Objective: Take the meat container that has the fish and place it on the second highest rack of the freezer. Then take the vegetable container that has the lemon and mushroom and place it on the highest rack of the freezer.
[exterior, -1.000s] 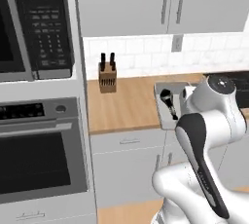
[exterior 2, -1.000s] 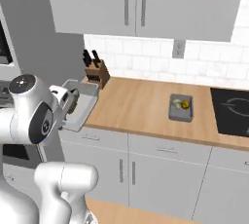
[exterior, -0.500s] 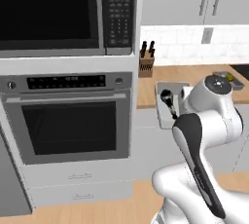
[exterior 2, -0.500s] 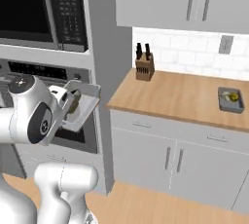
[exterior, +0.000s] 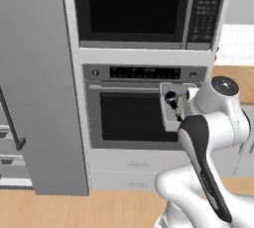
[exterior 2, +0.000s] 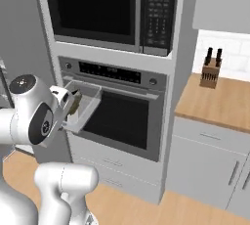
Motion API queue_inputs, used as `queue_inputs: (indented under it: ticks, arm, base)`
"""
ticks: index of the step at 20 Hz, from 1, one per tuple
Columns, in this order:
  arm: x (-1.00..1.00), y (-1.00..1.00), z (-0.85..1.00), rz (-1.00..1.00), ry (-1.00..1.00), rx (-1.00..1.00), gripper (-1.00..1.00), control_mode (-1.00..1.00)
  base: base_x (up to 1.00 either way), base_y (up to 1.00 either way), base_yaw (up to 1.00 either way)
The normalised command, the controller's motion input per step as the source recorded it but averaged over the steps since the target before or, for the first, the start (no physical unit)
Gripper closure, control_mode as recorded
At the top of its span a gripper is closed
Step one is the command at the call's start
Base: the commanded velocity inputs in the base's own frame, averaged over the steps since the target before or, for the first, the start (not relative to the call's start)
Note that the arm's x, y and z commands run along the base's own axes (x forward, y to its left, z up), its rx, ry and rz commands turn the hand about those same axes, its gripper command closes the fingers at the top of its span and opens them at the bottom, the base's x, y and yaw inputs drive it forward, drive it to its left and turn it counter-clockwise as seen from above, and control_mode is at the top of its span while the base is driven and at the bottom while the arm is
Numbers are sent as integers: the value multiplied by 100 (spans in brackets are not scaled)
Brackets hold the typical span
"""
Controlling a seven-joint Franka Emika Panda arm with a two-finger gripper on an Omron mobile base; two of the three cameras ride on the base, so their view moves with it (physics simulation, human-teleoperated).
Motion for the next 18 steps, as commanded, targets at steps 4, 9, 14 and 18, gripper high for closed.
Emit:
queue_inputs:
  ticks: [4,9,14,18]
  arm:
    - [0,0,0,0,0,0,100,100]
    - [0,0,0,0,0,0,100,100]
    - [0,0,0,0,0,0,100,100]
    - [0,0,0,0,0,0,100,100]
  base:
    - [32,100,20]
    - [43,100,7]
    - [36,96,-21]
    - [18,86,-28]
